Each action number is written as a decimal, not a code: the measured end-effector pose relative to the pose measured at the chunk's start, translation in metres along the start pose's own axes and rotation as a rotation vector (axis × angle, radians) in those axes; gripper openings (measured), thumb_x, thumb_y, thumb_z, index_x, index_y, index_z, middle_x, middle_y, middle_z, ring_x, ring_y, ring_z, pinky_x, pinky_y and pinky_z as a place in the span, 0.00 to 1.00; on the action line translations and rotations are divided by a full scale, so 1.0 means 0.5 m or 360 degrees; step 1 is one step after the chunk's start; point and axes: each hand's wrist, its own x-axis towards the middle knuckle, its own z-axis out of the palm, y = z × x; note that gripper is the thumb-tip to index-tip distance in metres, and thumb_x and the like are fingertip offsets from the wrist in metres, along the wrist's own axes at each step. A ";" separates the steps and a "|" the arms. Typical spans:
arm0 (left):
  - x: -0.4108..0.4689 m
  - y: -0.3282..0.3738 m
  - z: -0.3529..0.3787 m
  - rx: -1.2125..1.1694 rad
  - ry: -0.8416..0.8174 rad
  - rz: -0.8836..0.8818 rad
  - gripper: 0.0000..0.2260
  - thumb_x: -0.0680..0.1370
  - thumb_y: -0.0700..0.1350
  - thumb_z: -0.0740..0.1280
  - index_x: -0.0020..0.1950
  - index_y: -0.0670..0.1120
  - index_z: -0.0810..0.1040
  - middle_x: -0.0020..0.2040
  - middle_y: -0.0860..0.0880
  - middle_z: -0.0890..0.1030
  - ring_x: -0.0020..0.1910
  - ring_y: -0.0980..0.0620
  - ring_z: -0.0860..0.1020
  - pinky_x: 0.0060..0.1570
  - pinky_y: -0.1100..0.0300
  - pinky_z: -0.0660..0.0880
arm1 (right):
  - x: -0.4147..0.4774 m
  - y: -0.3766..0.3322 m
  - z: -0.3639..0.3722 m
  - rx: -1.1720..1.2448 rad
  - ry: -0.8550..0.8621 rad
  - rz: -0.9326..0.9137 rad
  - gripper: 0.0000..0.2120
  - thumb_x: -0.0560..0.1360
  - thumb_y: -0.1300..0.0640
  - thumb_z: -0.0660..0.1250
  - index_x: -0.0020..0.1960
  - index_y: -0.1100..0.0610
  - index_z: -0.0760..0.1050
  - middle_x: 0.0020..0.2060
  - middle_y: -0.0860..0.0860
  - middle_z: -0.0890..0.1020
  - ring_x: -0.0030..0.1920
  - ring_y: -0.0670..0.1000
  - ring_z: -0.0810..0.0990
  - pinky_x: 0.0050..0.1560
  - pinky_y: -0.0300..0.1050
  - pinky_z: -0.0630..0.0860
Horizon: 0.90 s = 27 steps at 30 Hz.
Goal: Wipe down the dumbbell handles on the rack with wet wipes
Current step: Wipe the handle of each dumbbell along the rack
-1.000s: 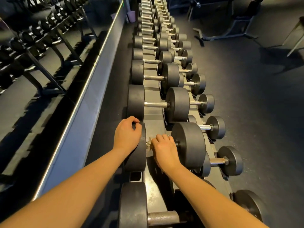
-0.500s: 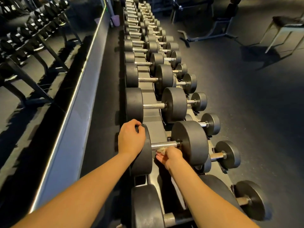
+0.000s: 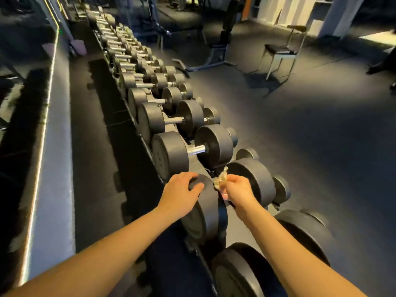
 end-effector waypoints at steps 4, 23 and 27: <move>0.014 0.015 -0.079 -0.0242 -0.0144 0.0054 0.17 0.83 0.54 0.66 0.72 0.54 0.76 0.65 0.57 0.78 0.64 0.57 0.75 0.61 0.63 0.69 | -0.035 -0.043 0.013 0.0105 0.0155 -0.0266 0.06 0.79 0.64 0.68 0.47 0.56 0.82 0.44 0.56 0.85 0.49 0.56 0.84 0.47 0.44 0.81; 0.328 0.000 -0.199 -0.0830 -0.0614 -0.0440 0.06 0.81 0.40 0.68 0.54 0.41 0.84 0.45 0.43 0.87 0.43 0.48 0.86 0.47 0.57 0.82 | 0.133 -0.196 0.133 -0.0862 0.0126 -0.1133 0.11 0.80 0.48 0.70 0.61 0.48 0.82 0.47 0.40 0.80 0.47 0.42 0.79 0.48 0.34 0.77; 0.431 -0.063 -0.203 -0.0125 -0.0495 -0.0088 0.05 0.81 0.44 0.68 0.51 0.51 0.84 0.45 0.52 0.86 0.47 0.51 0.84 0.52 0.56 0.79 | 0.262 -0.205 0.109 -0.0881 0.0230 -0.0885 0.06 0.80 0.54 0.69 0.54 0.49 0.85 0.45 0.45 0.83 0.44 0.46 0.80 0.49 0.45 0.81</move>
